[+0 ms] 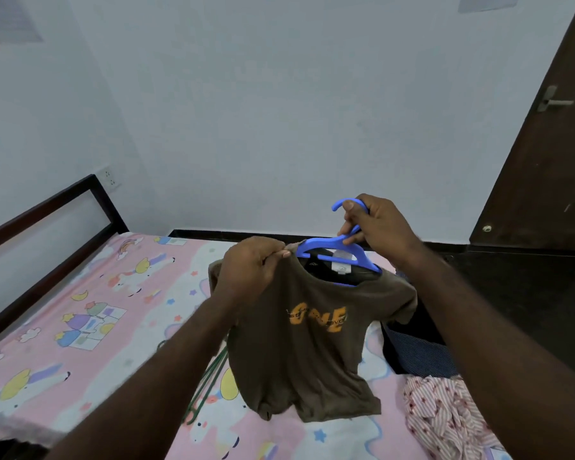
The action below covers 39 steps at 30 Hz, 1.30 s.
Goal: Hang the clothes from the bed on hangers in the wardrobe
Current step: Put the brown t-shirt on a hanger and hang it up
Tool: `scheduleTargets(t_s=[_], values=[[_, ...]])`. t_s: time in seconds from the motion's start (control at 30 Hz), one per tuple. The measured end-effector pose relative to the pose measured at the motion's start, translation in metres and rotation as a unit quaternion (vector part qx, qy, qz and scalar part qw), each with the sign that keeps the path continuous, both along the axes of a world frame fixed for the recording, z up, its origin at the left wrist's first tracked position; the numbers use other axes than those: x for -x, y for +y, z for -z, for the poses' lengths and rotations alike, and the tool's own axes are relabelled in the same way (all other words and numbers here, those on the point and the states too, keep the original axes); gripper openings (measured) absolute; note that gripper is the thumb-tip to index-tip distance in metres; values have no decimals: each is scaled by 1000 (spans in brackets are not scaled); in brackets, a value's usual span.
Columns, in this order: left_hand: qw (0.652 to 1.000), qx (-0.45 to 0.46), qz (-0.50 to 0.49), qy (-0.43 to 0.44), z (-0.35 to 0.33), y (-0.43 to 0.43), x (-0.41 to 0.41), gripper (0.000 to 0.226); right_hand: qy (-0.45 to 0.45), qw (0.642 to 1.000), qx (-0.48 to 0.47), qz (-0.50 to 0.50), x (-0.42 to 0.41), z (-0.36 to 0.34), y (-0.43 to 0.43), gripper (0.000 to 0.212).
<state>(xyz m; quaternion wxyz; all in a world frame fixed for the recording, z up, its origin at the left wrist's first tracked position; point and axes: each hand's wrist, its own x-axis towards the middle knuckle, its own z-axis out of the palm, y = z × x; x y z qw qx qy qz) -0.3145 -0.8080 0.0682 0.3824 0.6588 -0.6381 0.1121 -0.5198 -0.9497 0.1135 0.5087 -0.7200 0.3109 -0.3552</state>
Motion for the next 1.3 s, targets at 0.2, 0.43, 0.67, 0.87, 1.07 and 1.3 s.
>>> scheduleTargets(t_s=[0.2,0.43,0.67,0.87,1.07,1.3], values=[[998,-52,-34,22,-3,21,-33,39,-32,999,21,-10,3,-2,-1,30],[964,-258,-51,48,-6,39,-73,10,-19,997,65,-35,0,-7,1,27],[962,-268,-12,41,-18,19,-37,13,-5,994,70,-89,-16,-14,15,30],[977,-197,-77,26,-13,13,-44,18,-13,997,56,-45,7,-15,-3,21],[983,-168,-45,66,-12,19,-61,22,298,950,23,-87,57,39,-51,76],[980,-176,-50,77,-6,16,-58,14,124,992,18,11,49,55,-39,9]])
